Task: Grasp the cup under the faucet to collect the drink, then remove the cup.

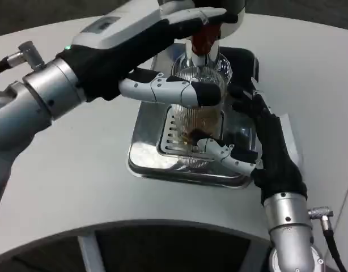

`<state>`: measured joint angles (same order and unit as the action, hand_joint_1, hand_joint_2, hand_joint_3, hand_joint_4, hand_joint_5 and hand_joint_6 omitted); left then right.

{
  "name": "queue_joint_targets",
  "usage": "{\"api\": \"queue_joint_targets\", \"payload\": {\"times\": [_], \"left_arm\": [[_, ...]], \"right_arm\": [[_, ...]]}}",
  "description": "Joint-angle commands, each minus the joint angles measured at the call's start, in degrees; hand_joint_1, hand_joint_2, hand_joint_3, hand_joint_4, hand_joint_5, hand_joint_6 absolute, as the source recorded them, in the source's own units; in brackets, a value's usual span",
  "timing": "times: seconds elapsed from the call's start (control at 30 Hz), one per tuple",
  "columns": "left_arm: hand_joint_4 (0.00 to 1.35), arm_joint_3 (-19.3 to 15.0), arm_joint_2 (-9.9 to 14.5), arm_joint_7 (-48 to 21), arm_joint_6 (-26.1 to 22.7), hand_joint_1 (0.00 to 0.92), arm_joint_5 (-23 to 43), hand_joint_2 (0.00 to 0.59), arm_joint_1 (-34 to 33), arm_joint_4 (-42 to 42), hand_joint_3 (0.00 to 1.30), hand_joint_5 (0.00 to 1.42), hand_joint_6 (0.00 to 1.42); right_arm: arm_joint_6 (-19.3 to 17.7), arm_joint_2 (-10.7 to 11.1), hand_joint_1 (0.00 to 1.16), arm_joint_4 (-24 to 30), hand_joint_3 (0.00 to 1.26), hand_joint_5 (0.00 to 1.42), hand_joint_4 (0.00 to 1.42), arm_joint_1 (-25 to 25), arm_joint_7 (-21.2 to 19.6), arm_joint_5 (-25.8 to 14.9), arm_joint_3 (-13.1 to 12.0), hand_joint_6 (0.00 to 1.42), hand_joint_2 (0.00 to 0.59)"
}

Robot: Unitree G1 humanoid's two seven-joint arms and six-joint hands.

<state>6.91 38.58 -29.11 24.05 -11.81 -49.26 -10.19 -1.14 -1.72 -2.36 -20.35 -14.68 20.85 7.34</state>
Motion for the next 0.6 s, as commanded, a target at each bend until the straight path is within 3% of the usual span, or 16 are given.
{"api": "queue_joint_targets", "payload": {"times": [0.03,0.3,0.6], "left_arm": [[0.10,2.05,-0.20,-1.61,-0.57,0.000,-2.55,0.013,1.45,-1.67,0.24,0.18,0.00],[0.10,2.68,-0.37,-1.37,-0.20,0.000,-2.75,0.013,0.84,-2.69,0.23,0.18,0.00],[0.12,3.26,-0.13,-1.29,1.75,0.000,-3.18,0.012,1.12,-2.59,0.25,0.19,0.00]], "right_arm": [[-3.74,-1.07,0.89,-3.72,0.10,0.23,0.20,-1.56,-1.62,-1.58,-0.50,0.27,0.165],[-6.55,-1.70,0.89,-7.94,0.10,0.23,0.20,-3.03,-3.06,-2.56,-0.38,0.27,0.166],[-6.79,-2.59,0.89,-9.74,0.10,0.25,0.20,-4.69,-4.06,-2.47,-0.25,0.28,0.165]]}}
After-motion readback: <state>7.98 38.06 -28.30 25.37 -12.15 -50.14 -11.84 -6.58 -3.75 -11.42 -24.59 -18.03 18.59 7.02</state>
